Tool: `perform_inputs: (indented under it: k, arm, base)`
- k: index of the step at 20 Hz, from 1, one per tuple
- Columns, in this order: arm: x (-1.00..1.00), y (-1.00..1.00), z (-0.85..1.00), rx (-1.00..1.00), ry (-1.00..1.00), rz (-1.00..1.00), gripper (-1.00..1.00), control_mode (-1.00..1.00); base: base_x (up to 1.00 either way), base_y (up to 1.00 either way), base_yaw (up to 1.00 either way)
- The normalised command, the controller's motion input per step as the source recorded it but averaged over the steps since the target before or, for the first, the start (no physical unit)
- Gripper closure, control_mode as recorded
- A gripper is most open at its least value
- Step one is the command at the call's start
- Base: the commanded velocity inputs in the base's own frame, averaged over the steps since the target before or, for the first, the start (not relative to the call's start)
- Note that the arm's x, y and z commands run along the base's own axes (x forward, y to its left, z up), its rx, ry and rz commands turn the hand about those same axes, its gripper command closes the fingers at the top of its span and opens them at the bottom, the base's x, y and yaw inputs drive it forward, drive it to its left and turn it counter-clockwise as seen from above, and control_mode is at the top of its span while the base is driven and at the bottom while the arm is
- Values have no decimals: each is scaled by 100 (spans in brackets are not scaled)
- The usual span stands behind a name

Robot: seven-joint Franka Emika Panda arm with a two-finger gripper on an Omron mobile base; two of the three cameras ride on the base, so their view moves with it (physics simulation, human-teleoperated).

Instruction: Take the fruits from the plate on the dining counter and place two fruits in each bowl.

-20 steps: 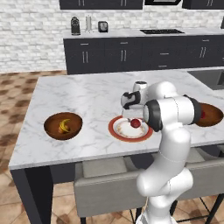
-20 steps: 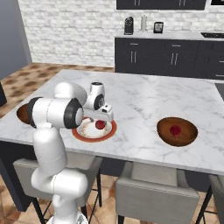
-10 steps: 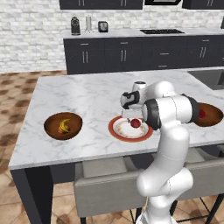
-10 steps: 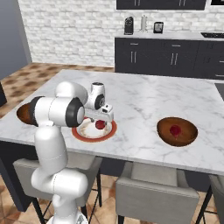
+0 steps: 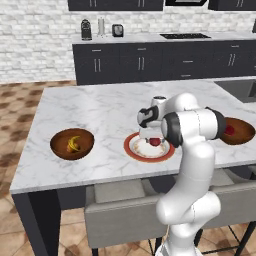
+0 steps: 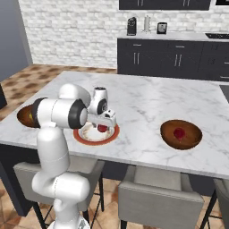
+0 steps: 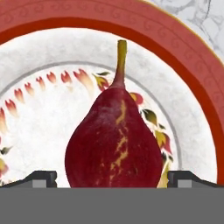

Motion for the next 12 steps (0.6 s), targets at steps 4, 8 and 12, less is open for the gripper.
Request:
perform_inputs:
  k: [4,8,12]
  arm:
    - [2,0,-11,0,0,0,-100,-100]
    - [0,0,-1,0,0,0,-100,-100]
    - [0,0,-3,0,1,0,100,-100]
  base:
    - [0,0,0]
    - [0,0,0]
    - [0,0,0]
